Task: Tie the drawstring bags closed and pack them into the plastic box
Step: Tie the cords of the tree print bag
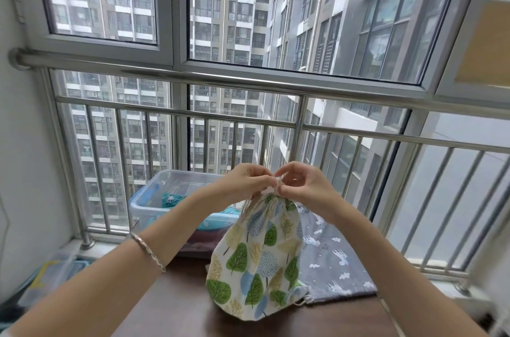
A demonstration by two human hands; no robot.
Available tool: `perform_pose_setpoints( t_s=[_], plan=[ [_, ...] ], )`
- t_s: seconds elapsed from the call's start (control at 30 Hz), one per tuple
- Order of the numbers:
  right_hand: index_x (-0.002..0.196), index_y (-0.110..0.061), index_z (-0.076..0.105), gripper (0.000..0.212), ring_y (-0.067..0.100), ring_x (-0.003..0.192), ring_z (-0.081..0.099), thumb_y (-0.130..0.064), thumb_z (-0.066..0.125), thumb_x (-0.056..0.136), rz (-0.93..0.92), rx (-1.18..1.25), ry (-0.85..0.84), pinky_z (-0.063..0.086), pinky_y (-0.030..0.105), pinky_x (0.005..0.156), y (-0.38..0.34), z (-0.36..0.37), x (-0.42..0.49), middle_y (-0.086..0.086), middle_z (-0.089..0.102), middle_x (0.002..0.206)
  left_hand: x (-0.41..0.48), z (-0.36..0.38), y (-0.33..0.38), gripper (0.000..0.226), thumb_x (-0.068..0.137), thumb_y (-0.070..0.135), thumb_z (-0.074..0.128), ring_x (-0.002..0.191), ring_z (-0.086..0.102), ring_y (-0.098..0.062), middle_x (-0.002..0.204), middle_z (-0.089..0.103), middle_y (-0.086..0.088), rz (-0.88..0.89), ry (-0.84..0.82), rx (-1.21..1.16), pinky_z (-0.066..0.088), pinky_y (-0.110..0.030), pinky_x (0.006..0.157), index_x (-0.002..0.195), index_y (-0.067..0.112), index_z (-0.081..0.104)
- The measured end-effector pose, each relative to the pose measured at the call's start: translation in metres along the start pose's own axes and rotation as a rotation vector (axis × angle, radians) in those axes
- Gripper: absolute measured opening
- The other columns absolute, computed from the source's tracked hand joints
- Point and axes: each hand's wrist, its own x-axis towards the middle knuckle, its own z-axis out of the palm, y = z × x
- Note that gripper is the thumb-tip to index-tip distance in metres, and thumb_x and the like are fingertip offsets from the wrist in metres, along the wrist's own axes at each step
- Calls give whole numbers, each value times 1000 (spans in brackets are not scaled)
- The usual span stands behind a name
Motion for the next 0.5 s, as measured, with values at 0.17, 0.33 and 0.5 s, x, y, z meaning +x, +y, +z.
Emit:
perform_pose_setpoints(
  t_s=[0.17, 0.33, 0.5],
  plan=[
    [75, -18, 74, 6, 11, 67, 64, -18, 73, 81, -32, -258, 66, 54, 31, 67, 6, 4, 1, 4, 71, 71, -1, 3, -3, 24, 93, 23, 60, 58, 47, -16, 74, 54, -14, 5, -6, 57, 37, -21, 54, 95, 1, 69],
    [74, -4, 61, 18, 18, 75, 55, -19, 67, 66, 317, 332, -134, 46, 31, 80, 2, -1, 7, 7, 61, 73, -3, 3, -2, 17, 94, 21, 58, 53, 52, -3, 63, 59, 5, 49, 27, 66, 43, -15, 54, 85, 10, 68],
    [81, -4, 68, 2, 21, 77, 63, -3, 68, 83, 243, 444, 23, 54, 33, 78, 2, 11, 3, 8, 67, 77, -2, 6, -4, 31, 94, 26, 57, 65, 56, -11, 75, 63, -6, 64, 82, 28, 44, -19, 59, 97, -2, 69]
  ],
)
